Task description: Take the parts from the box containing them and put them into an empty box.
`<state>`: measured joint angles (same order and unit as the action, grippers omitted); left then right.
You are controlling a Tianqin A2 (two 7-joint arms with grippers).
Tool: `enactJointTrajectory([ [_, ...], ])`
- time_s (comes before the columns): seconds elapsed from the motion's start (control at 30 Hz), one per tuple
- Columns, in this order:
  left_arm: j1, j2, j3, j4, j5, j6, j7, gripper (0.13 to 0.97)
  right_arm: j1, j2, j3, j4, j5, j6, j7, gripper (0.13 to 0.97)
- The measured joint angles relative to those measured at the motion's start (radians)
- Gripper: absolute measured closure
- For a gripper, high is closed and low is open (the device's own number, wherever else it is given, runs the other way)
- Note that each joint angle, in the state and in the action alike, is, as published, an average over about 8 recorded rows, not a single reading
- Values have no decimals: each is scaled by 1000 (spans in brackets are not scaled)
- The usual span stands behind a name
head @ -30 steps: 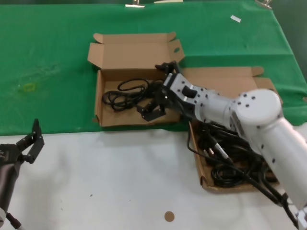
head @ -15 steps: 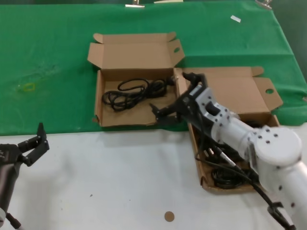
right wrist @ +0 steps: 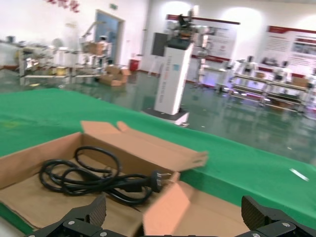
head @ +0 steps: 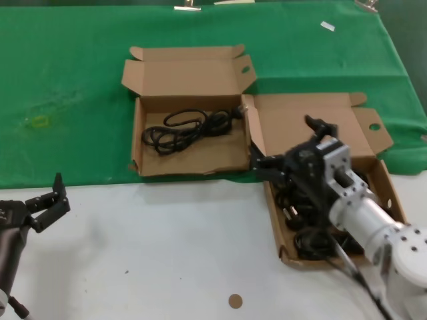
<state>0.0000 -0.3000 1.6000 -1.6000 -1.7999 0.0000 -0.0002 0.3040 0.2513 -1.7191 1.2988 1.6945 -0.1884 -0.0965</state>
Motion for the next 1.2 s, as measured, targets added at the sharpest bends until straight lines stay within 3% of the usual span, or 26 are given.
enactJointTrajectory([
  [0.5, 0, 0, 0, 0, 0, 0, 0, 132, -243, 39, 95, 241, 84, 151, 77, 129],
  [1.2, 0, 0, 0, 0, 0, 0, 0, 132, -258, 41, 101, 256, 90, 160, 82, 129],
])
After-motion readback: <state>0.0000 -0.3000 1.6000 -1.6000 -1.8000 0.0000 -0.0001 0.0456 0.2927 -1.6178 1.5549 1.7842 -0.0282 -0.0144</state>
